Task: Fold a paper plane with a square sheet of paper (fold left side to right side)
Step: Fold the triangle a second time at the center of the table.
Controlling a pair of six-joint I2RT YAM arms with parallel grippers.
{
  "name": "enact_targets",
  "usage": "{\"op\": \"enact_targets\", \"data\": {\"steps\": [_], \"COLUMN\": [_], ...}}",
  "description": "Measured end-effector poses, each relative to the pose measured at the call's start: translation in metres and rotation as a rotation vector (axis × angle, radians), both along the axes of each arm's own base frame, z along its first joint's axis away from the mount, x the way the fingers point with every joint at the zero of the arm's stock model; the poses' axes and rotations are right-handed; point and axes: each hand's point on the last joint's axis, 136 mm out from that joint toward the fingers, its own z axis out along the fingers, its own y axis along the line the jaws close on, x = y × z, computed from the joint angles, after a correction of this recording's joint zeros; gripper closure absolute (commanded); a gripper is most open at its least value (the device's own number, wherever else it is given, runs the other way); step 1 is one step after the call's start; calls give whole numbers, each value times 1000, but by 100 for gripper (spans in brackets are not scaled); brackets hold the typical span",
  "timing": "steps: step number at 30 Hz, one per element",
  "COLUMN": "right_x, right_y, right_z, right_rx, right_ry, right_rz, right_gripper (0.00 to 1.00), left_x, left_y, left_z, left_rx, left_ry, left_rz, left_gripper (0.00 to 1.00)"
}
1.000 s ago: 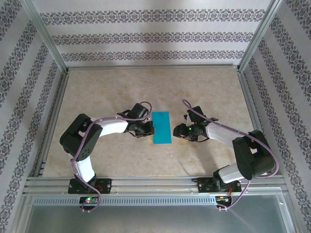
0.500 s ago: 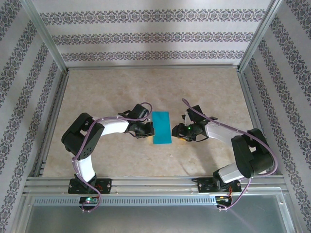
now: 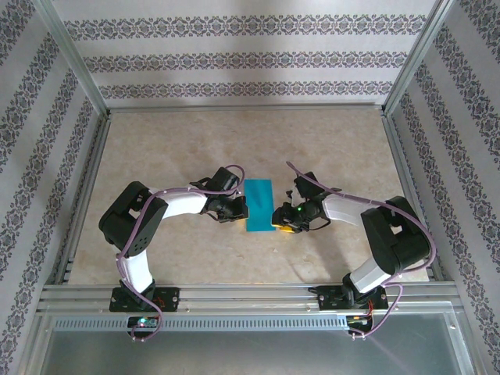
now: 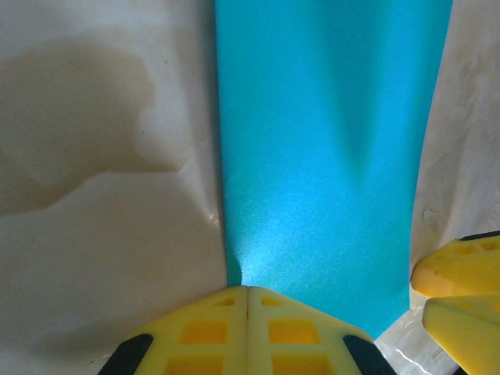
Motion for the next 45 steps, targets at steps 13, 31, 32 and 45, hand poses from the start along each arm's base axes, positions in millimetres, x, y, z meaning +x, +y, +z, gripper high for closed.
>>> {"op": "enact_targets", "data": {"steps": [13, 31, 32, 45], "right_x": [10, 36, 37, 62], "right_y": [14, 21, 20, 22], "right_z": [3, 2, 2, 3], "right_rx": [60, 149, 151, 168], "right_ry": [-14, -30, -33, -67], "right_rz": [-18, -91, -94, -114], "right_gripper": [66, 65, 65, 67], "left_x": [0, 0, 0, 0], "left_y": [0, 0, 0, 0], "left_z": [0, 0, 0, 0], "left_rx": [0, 1, 1, 3], "left_ry": [0, -2, -2, -12], "left_rz": [0, -3, -3, -17], "left_gripper": [98, 98, 98, 99]}}
